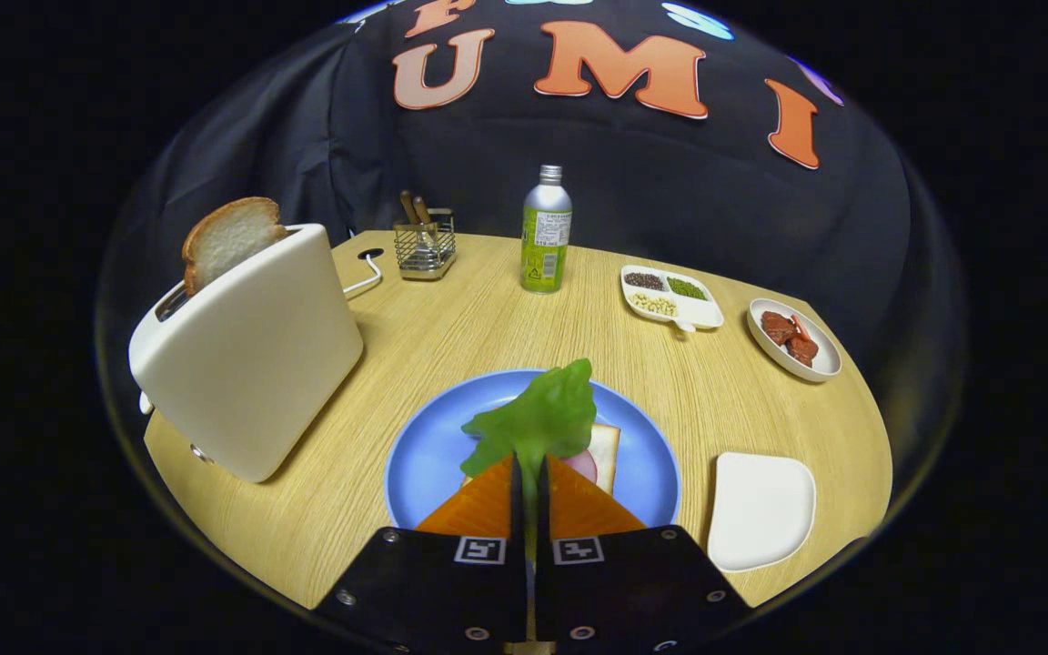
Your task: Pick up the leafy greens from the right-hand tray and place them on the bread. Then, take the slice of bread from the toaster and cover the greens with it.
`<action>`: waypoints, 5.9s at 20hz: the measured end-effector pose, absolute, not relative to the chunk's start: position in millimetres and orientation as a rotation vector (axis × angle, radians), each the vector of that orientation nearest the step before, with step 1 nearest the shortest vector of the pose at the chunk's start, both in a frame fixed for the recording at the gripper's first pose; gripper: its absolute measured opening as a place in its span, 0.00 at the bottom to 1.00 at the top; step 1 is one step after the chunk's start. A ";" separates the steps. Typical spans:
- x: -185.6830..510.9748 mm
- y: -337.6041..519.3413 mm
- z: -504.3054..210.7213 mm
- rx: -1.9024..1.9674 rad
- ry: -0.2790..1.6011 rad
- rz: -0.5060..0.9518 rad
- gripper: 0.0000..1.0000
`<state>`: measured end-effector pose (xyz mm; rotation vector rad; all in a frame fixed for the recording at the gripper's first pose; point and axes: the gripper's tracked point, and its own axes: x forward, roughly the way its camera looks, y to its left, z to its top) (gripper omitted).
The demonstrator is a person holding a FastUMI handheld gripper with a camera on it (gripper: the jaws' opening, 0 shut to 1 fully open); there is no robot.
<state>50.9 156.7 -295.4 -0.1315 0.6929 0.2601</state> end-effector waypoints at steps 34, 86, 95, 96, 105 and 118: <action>70.2 316.7 -72.8 -0.067 0.355 0.264 0.98; 94.4 274.8 -23.1 0.102 0.334 0.153 0.07; 87.5 224.8 -59.7 0.096 0.370 0.144 0.07; 85.9 221.5 -65.7 0.100 0.381 0.145 0.07; 68.2 197.2 -130.8 0.089 0.473 0.179 0.07; 66.2 176.9 -227.4 0.173 0.633 0.242 0.07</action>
